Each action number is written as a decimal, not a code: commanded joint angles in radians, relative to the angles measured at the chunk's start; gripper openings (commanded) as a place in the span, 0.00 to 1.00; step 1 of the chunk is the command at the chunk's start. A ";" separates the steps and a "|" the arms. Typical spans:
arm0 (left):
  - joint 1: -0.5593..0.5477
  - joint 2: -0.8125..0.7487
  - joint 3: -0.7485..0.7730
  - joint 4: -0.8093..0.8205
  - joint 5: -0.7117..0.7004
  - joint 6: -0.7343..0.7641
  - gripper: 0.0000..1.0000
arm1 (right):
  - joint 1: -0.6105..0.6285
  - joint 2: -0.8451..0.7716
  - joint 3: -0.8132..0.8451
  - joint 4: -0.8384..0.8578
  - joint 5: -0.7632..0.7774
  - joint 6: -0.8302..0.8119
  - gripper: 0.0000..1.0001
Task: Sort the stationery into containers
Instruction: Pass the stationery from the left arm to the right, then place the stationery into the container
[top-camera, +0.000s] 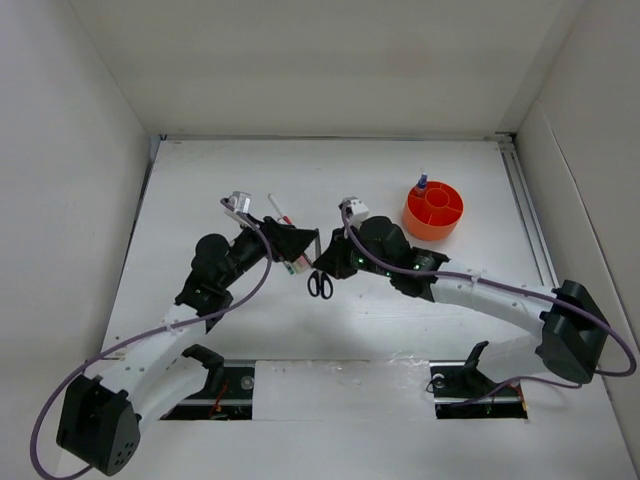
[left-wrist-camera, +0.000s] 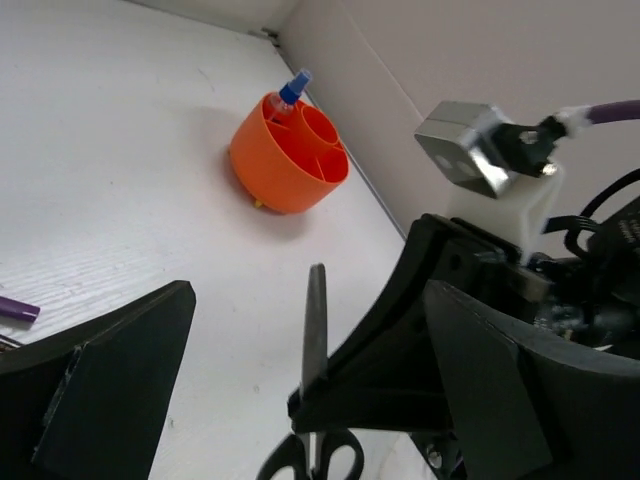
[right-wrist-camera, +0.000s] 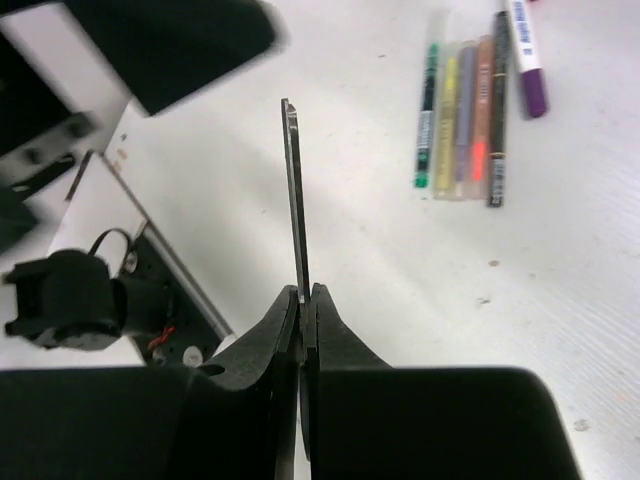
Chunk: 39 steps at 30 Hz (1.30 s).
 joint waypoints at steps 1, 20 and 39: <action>-0.002 -0.077 0.028 -0.049 -0.117 0.042 1.00 | -0.032 -0.027 -0.007 0.068 0.067 0.032 0.00; -0.002 0.004 -0.032 0.011 -0.076 0.074 1.00 | -0.547 -0.070 0.095 -0.053 0.705 0.185 0.00; -0.002 0.064 -0.032 0.049 -0.005 0.056 1.00 | -0.796 0.178 0.260 -0.044 1.064 0.256 0.00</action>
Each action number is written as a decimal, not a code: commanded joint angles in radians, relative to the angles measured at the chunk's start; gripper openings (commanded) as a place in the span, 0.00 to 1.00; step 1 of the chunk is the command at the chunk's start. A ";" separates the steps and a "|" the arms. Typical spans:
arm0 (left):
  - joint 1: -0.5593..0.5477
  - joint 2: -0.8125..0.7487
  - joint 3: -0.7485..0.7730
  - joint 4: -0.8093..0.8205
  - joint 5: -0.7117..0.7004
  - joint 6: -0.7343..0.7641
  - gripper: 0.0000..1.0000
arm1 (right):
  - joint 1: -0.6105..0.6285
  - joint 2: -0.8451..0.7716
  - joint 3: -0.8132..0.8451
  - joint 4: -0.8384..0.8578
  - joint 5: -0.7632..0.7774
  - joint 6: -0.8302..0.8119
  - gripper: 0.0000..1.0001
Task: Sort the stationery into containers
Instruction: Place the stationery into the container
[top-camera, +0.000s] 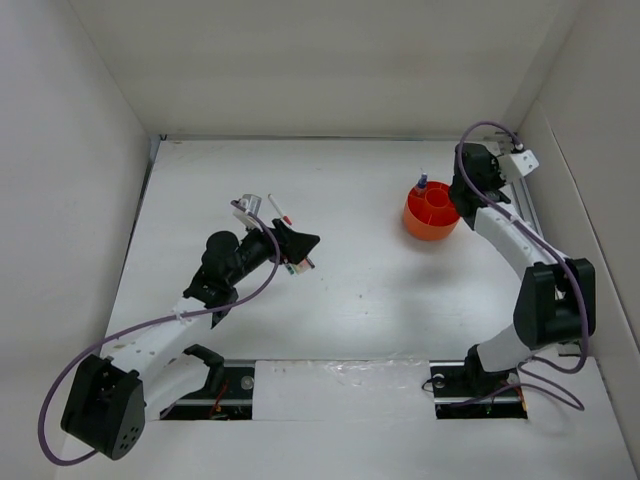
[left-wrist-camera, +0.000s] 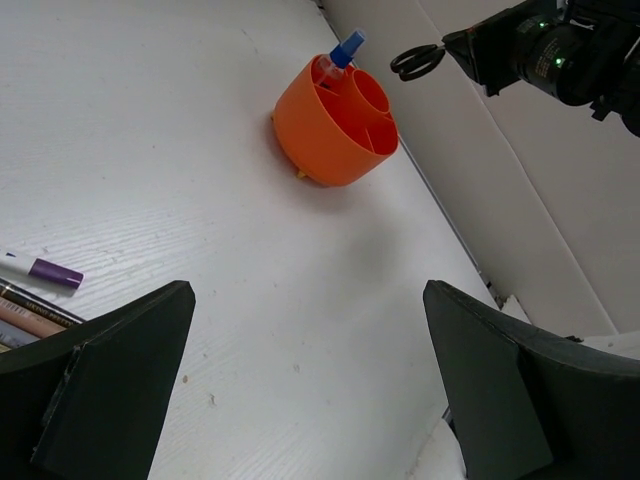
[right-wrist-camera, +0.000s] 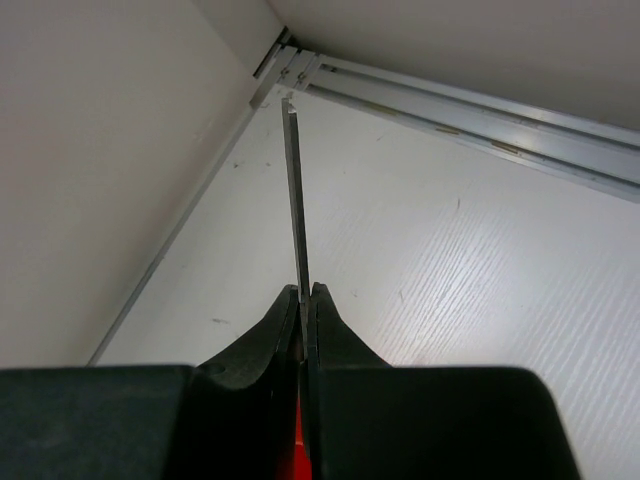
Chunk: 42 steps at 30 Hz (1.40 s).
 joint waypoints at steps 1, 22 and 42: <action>-0.002 0.004 -0.009 0.068 0.032 -0.003 1.00 | -0.010 0.030 0.047 0.057 0.065 -0.001 0.00; -0.002 -0.007 -0.009 0.079 0.050 -0.012 1.00 | 0.108 0.047 -0.028 0.120 0.132 -0.052 0.00; -0.002 -0.025 -0.019 0.088 0.059 -0.012 1.00 | 0.176 -0.051 -0.118 0.054 0.197 -0.021 0.00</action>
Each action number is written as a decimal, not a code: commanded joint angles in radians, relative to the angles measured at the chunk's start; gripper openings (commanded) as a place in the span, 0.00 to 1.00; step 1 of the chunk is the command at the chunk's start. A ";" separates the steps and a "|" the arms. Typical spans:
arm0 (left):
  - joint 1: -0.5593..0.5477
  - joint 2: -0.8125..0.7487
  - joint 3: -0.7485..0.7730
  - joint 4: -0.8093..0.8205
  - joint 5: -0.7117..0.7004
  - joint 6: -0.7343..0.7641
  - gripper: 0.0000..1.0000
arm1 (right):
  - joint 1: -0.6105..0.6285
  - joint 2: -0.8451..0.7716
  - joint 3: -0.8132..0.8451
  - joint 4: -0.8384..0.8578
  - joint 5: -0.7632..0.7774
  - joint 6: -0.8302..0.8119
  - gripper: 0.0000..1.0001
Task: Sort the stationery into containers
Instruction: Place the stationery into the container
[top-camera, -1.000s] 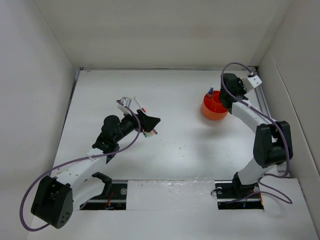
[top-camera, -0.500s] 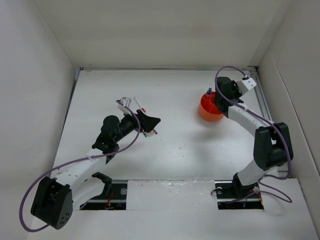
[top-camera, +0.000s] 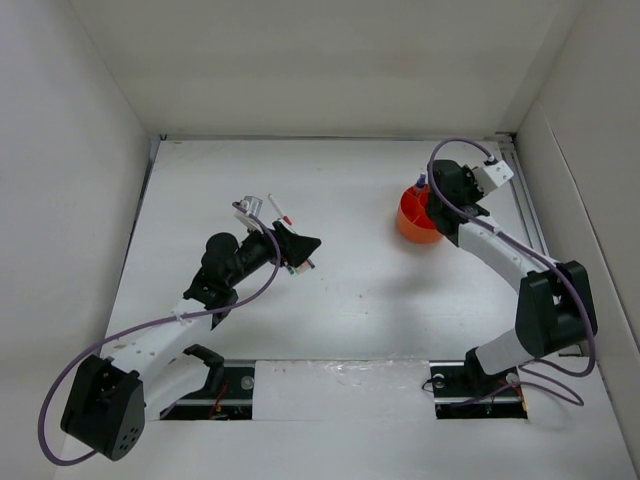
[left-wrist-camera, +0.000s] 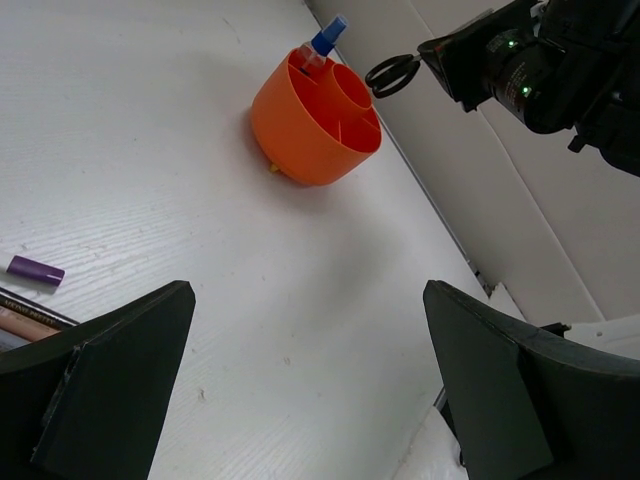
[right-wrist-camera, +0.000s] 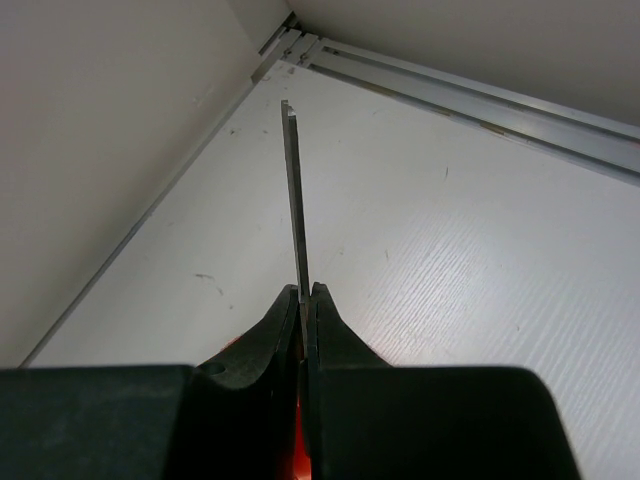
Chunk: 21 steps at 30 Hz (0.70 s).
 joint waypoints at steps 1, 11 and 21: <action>-0.002 -0.025 -0.004 0.065 0.021 -0.002 1.00 | 0.014 -0.008 -0.012 -0.002 0.022 0.016 0.00; -0.002 -0.025 -0.004 0.065 0.021 -0.002 1.00 | 0.023 0.104 0.073 -0.022 0.053 -0.010 0.00; -0.002 -0.025 -0.004 0.074 0.030 -0.012 1.00 | 0.054 0.122 0.019 -0.084 0.040 0.081 0.00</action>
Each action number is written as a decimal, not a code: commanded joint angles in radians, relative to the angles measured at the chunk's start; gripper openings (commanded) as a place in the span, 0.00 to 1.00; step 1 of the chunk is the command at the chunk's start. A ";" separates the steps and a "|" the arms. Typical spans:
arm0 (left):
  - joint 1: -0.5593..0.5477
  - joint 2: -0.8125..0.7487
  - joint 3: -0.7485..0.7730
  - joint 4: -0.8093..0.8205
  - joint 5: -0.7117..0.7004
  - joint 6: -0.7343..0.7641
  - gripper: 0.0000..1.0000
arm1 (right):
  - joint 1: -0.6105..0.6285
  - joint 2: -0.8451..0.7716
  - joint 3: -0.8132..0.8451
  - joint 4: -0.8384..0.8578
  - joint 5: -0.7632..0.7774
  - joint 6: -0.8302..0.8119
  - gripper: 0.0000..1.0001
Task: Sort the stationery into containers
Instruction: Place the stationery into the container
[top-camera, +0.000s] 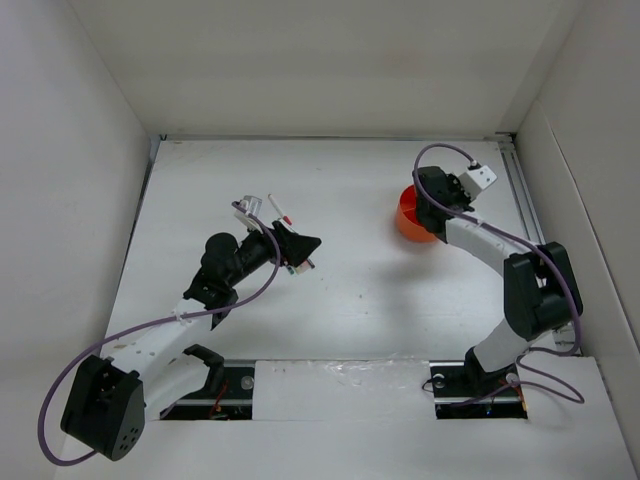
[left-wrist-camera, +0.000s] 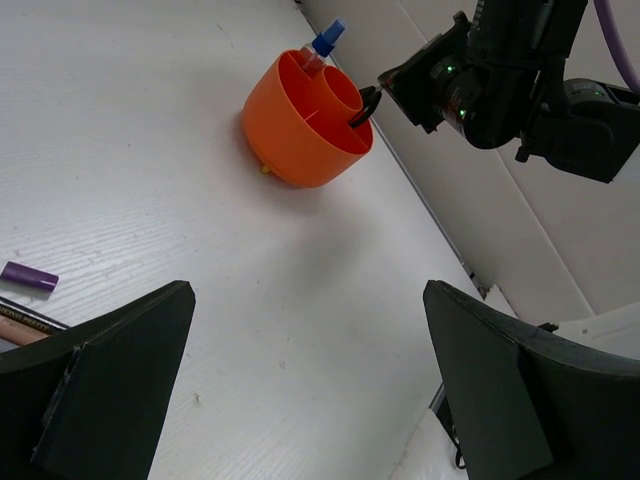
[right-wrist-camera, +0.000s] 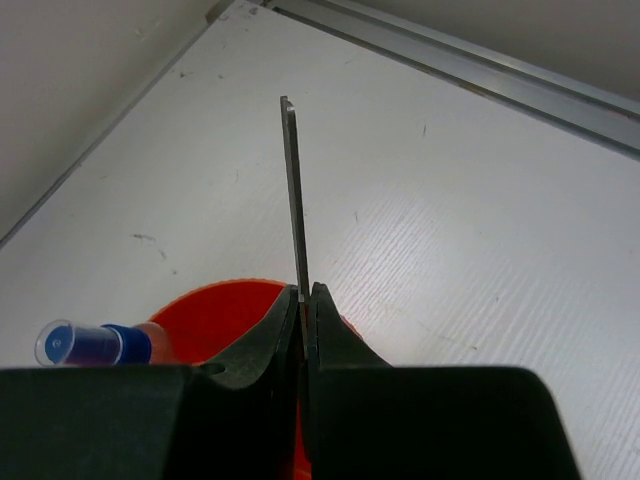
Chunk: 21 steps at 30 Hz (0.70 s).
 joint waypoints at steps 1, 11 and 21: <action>-0.002 -0.022 -0.004 0.061 0.025 -0.003 1.00 | 0.029 0.003 -0.015 -0.036 0.029 0.057 0.00; -0.002 -0.022 -0.013 0.070 0.034 -0.012 1.00 | 0.108 0.003 0.046 -0.204 0.105 0.140 0.27; -0.002 -0.065 -0.013 0.035 -0.021 -0.012 1.00 | 0.118 -0.223 0.077 -0.177 -0.204 0.022 0.67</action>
